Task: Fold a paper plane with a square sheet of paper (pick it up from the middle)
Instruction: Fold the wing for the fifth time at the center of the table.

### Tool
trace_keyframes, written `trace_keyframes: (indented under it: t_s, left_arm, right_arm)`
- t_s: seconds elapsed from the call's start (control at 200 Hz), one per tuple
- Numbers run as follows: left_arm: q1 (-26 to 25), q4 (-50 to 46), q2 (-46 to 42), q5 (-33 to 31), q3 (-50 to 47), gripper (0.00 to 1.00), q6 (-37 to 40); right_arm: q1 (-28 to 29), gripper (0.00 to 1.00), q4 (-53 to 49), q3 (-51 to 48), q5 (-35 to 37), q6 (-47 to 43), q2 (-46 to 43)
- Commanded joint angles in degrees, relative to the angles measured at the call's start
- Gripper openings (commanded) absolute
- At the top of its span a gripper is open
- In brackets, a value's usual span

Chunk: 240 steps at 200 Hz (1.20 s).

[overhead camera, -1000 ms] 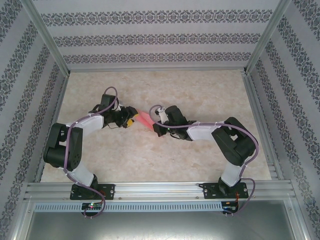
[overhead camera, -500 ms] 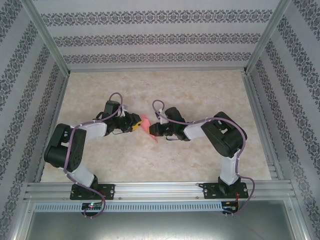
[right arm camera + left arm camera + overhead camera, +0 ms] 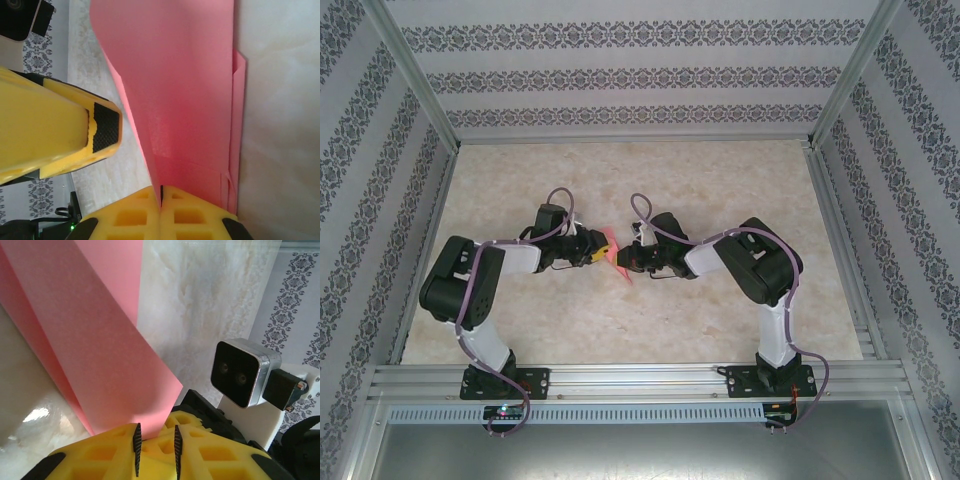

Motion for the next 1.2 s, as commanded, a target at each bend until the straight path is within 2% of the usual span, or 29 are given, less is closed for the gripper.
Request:
trace_keyframes:
  t_s: [0.0, 0.47, 0.619, 0.694, 0.984, 1.194]
  left_arm:
    - [-0.67, 2.94, 1.27, 0.87, 0.95, 0.27, -0.28]
    - [-0.76, 0.63, 5.48, -1.40, 2.70, 0.23, 1.56]
    - [-0.79, -1.29, 6.19, -2.28, 3.44, 0.21, 1.93]
    - [-0.79, -2.08, 6.64, -2.62, 3.76, 0.21, 2.02]
    - [-0.82, -4.65, 8.52, -3.27, 4.98, 0.20, 2.02]
    - [-0.75, -5.29, 9.08, -3.52, 5.22, 0.19, 1.93]
  right_arm:
    - [-0.72, 0.00, -1.36, 1.51, -1.69, 0.54, 0.95]
    - [-1.08, 0.00, -6.00, 2.92, -2.20, -1.27, 1.40]
    - [-1.11, 0.16, -6.39, 3.32, -3.71, -2.72, 0.54]
    - [-1.16, 0.20, -6.39, 3.45, -4.65, -3.65, -0.04]
    - [-1.50, 0.30, -16.54, 4.75, -3.55, -11.66, -3.87]
    - [-0.49, 0.36, -28.24, 5.62, 2.62, -20.99, -8.13]
